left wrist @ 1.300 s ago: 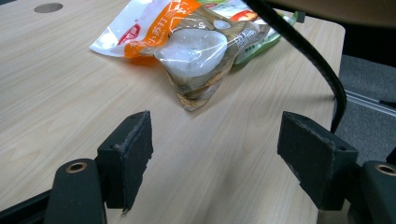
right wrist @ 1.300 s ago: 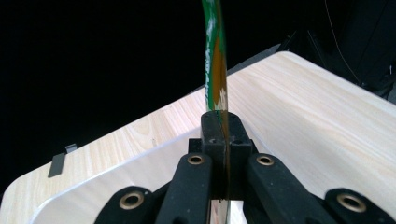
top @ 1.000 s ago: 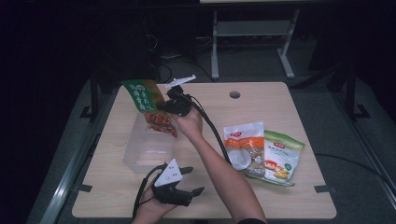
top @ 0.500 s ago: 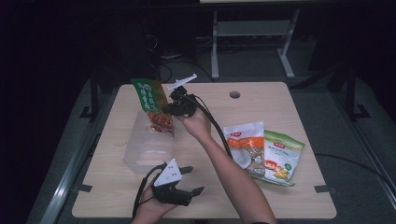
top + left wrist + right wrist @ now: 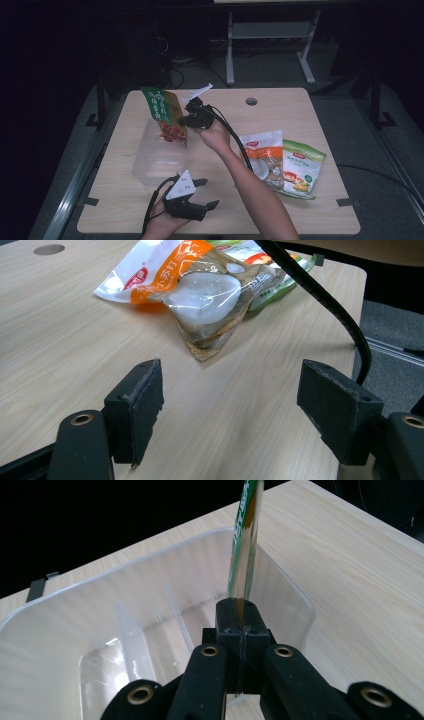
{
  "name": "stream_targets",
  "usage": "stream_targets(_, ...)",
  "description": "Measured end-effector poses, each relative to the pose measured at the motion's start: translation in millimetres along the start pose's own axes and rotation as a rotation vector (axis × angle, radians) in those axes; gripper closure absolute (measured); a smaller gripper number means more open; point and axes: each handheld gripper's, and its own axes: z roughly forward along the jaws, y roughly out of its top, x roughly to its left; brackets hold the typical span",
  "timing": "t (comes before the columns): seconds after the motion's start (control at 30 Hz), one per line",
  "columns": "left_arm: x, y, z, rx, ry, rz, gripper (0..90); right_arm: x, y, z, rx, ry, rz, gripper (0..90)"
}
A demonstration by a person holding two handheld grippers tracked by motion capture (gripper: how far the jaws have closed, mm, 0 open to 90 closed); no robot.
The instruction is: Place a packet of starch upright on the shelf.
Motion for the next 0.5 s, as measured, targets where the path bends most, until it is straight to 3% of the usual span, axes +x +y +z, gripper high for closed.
stream_targets(0.13, 0.4, 0.2, -0.1, -0.005, 0.001, -0.003, 25.9, 1.6, 4.4, 0.4, 0.038, -0.007, -0.015, 88.7)
stream_targets(0.17, 0.4, 0.2, -0.2, -0.007, 0.002, -0.003, 25.9, 2.1, 6.9, 1.6, 0.053, -0.03, -0.044, 86.7)
stream_targets(0.27, 0.3, 0.4, -0.3, -0.009, 0.001, -0.003, 25.9, 1.7, 7.4, 2.2, 0.053, -0.032, -0.053, 85.1)
stream_targets(0.3, 0.1, 0.4, -0.2, -0.01, 0.001, -0.003, 25.9, 1.7, 7.0, 2.2, 0.048, -0.029, -0.018, 78.4)
stream_targets(0.5, 0.4, 0.0, 0.5, -0.003, 0.0, -0.002, 25.9, -3.0, 5.2, -2.5, 0.036, -0.003, 0.016, 63.9)
